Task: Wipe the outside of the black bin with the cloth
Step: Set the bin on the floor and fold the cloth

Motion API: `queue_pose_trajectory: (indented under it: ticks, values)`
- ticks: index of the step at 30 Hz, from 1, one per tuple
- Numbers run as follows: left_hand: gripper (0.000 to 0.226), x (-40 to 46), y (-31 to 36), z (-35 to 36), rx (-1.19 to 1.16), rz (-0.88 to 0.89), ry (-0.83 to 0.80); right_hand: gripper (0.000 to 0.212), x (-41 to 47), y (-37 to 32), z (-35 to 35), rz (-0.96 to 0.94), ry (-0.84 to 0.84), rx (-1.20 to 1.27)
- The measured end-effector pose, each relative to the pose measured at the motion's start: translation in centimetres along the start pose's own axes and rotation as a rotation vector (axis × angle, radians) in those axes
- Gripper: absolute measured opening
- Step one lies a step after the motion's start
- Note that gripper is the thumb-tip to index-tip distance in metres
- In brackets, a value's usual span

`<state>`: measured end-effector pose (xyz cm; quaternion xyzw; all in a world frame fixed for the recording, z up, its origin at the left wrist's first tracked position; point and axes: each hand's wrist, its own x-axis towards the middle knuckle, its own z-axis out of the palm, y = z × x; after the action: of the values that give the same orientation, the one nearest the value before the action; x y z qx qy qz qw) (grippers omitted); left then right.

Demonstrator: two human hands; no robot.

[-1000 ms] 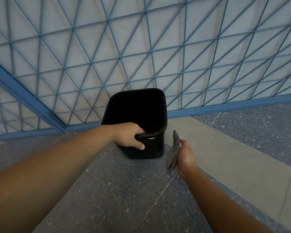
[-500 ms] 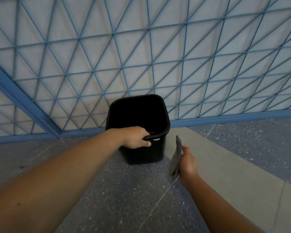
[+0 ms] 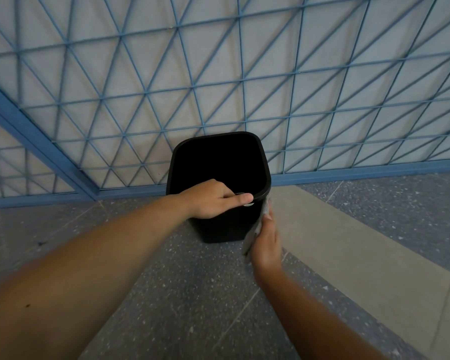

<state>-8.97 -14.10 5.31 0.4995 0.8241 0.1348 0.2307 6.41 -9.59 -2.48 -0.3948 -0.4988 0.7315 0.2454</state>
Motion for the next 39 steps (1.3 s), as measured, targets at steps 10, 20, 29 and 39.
queue_pose_trajectory:
  ticks: [10,20,29,39]
  values:
    - [0.074,-0.1,-0.4,-0.4,-0.038,-0.07,-0.096,0.05,2.6,-0.5,-4.8,-0.105,0.094,-0.035]
    - [0.055,2.9,10.5,-0.1,-0.376,-0.054,0.448,0.062,2.6,-4.8,-6.1,-0.478,-0.029,-0.124]
    - [0.027,4.7,15.5,5.4,-1.238,-0.262,0.175,0.062,3.1,-6.7,-9.9,-0.458,-0.149,-0.03]
    - [0.009,7.0,16.0,8.2,-1.218,-0.441,0.143,0.021,6.5,-8.9,-17.5,0.24,-0.099,-0.204]
